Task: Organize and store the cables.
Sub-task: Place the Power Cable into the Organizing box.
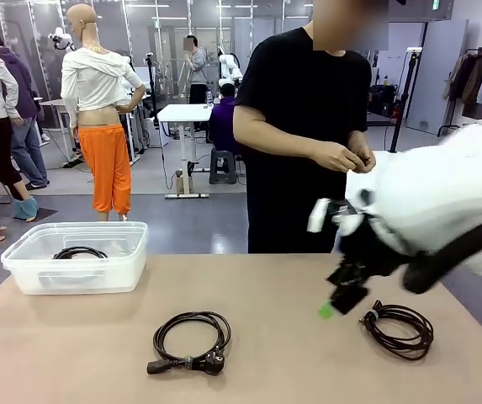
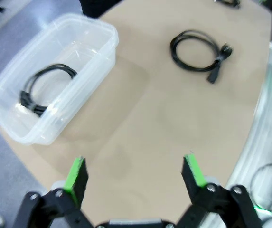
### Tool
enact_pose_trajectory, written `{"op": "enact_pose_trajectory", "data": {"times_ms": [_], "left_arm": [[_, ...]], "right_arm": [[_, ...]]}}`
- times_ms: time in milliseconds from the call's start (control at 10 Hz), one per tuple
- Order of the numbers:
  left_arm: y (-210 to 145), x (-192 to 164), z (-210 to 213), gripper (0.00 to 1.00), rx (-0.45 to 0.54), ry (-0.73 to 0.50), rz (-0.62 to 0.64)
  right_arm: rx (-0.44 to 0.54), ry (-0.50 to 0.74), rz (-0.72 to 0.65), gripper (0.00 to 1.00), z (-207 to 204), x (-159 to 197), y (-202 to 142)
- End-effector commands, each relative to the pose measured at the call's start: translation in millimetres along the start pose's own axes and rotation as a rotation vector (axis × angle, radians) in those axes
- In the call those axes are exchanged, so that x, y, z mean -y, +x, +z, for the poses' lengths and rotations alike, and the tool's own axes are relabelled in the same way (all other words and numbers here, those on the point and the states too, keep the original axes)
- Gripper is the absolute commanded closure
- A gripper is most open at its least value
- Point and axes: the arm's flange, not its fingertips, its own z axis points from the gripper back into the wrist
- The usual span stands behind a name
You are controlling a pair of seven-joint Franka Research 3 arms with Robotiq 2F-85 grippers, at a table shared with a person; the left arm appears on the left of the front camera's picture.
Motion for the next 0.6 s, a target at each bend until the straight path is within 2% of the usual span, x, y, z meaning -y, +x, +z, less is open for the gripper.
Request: {"op": "enact_pose_trajectory", "data": {"times_ms": [0,300,400,500], "left_arm": [[2,-1,-2,0.0,-0.013,0.014,0.01],[2,-1,-2,0.0,-0.013,0.014,0.01],[0,0,0,0.0,0.0,0.0,0.0],[13,22,-18,0.0,-0.02,-0.024,-0.073]], "right_arm": [[0.054,-0.019,-0.019,0.0,36,-8,-62],[0.161,-0.022,-0.028,0.0,70,3,-135],[0.227,0.053,-0.016,0.0,78,4,-158],[0.274,0.079,0.012,0.0,82,9,-180]]}}
